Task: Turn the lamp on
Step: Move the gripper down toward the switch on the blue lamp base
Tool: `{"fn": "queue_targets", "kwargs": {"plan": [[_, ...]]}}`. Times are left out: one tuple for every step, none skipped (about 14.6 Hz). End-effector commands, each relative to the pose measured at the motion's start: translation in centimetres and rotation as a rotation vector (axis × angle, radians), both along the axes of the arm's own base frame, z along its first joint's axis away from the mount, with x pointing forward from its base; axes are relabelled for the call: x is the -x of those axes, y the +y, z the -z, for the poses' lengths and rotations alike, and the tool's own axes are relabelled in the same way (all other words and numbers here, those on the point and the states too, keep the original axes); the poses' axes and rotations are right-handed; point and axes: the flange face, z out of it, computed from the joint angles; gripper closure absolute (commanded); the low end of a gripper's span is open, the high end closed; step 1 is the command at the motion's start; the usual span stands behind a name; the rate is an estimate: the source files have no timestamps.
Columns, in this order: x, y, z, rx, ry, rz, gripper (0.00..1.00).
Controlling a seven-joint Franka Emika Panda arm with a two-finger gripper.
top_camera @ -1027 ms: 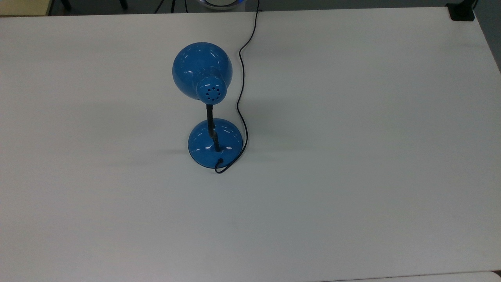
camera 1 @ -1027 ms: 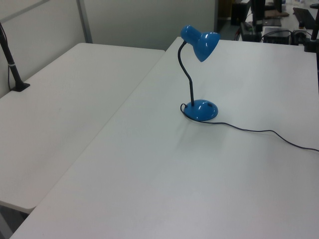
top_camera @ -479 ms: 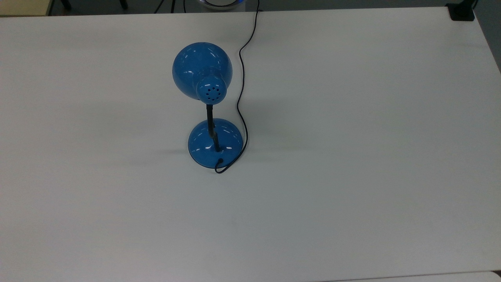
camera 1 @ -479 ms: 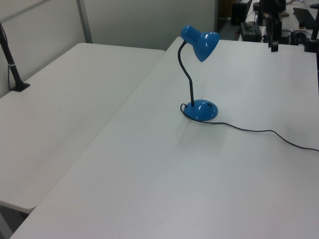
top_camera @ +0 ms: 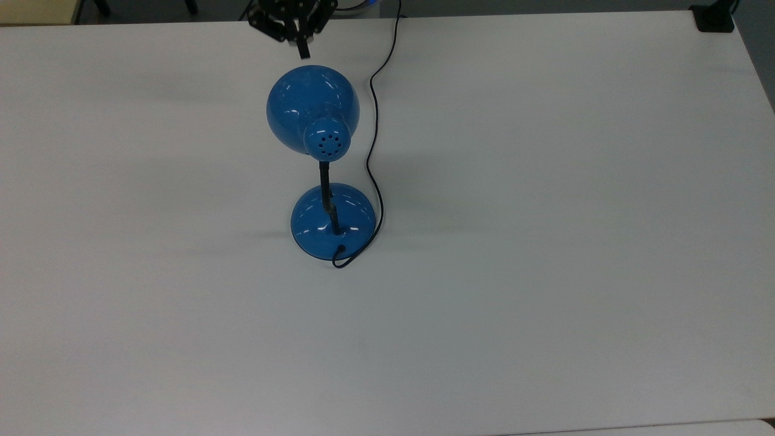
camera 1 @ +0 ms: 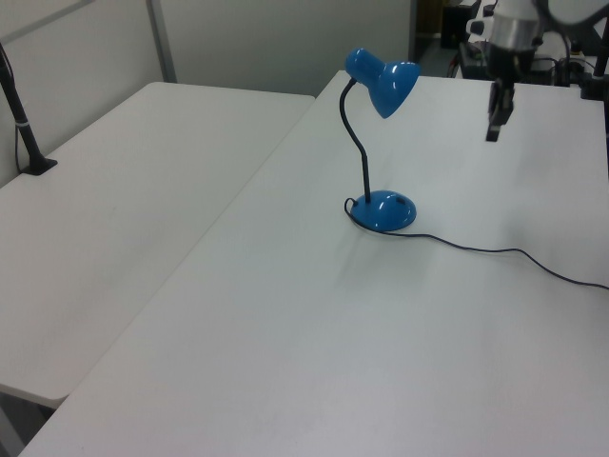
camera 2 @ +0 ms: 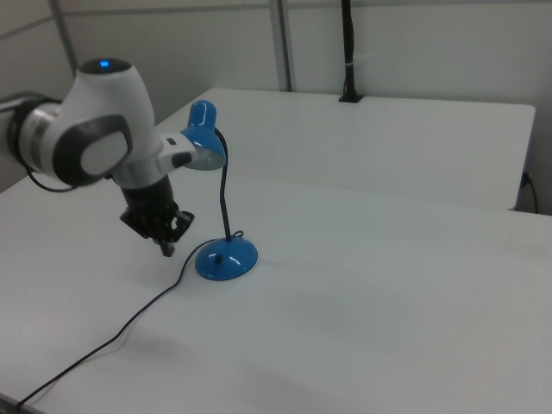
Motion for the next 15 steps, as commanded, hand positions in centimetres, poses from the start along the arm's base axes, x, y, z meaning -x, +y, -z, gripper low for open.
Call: {"fn": "queue_targets", "kwargs": {"plan": [[-2.7,0.3,4.5,0.002,-0.122,0.111,1.0],[-4.2,0.3,6.0,0.001,-0.18,0.165,1.0],[-5.0,0.5,6.8,0.0,-0.215,0.187,1.0],[-5.7,1.5,7.6,-0.003,-0.243,0.185,1.0],[-6.3,1.9,8.4,-0.006,-0.27,0.197,1.0],[-6.7,2.2,9.3,-0.008,-0.286,0.208,1.0],[-7.1,3.1,10.1,-0.011,-0.296,0.203,1.0],[-7.4,3.6,11.0,-0.013,-0.305,0.202,1.0],[-7.7,3.9,11.5,-0.016,-0.318,0.206,1.0],[-7.9,4.2,12.0,-0.02,-0.328,0.21,1.0],[-8.0,4.4,12.6,-0.021,-0.332,0.214,1.0],[-8.2,4.6,13.3,-0.022,-0.338,0.213,1.0],[-8.6,4.7,13.4,-0.026,-0.359,0.22,1.0],[-8.7,4.7,13.6,-0.03,-0.366,0.234,1.0],[-8.8,4.7,14.1,-0.031,-0.356,0.243,1.0]]}}
